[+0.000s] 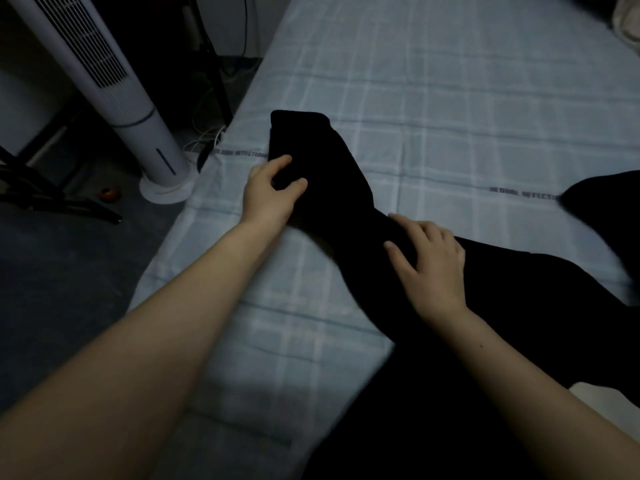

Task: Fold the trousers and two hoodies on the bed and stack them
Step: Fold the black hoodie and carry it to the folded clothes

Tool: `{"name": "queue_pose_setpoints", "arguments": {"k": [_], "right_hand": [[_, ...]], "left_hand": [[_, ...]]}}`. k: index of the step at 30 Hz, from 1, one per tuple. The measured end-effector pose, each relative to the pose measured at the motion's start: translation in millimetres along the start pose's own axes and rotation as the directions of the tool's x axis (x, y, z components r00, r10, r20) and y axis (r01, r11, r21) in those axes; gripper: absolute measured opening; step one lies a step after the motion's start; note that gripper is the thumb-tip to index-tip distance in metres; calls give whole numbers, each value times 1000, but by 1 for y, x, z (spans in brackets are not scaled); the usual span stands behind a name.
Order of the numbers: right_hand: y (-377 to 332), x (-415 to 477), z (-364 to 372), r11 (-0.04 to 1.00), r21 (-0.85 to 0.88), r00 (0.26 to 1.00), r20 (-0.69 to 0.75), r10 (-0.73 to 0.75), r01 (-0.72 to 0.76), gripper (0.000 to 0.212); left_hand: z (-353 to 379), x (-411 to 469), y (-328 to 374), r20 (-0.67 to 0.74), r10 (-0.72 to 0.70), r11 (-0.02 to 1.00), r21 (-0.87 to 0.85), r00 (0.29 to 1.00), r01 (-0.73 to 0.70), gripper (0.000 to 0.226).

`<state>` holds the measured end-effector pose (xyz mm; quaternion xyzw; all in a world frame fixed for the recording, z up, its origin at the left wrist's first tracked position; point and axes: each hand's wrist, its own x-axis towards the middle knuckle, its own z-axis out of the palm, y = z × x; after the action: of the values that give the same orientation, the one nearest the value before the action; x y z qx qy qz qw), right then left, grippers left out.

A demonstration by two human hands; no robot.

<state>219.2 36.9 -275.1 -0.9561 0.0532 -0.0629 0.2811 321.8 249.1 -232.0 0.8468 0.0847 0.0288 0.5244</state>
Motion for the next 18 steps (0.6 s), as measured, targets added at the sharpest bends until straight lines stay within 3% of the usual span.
{"name": "queue_pose_setpoints", "arguments": {"k": [3, 6, 8, 11, 13, 14, 16, 18], "right_hand": [[-16, -7, -20, 992, 75, 990, -104, -91, 99, 33], [-28, -9, -46, 967, 140, 942, -290, -166, 213, 34], [-33, 1, -60, 964, 160, 921, -362, -143, 212, 34], [-30, 29, -61, 1000, 25, 973, -230, -5, 11, 43], [-28, 38, -49, 984, -153, 995, -40, 88, -93, 58], [-29, 37, -39, 979, -195, 998, 12, 68, -64, 60], [-29, 28, -16, 961, -244, 990, 87, -111, 129, 56], [-28, 12, 7, 922, -292, 956, 223, -191, 253, 55]], "left_hand": [[-32, -15, 23, -89, 167, 980, 121, 982, -156, 52], [-53, -26, 55, -205, 412, 900, 244, 888, -361, 60], [-50, -18, 73, -203, 452, 875, 286, 868, -389, 68], [-25, 9, 76, 70, 224, 909, 345, 972, -234, 64], [-8, 18, 49, 284, 88, 814, 532, 955, -233, 58], [-3, 19, 31, 353, 51, 731, 624, 934, -276, 57], [-4, 20, -2, 419, 6, 564, 749, 908, -349, 55], [-14, 21, -29, 422, -39, 485, 801, 906, -352, 53]]}}
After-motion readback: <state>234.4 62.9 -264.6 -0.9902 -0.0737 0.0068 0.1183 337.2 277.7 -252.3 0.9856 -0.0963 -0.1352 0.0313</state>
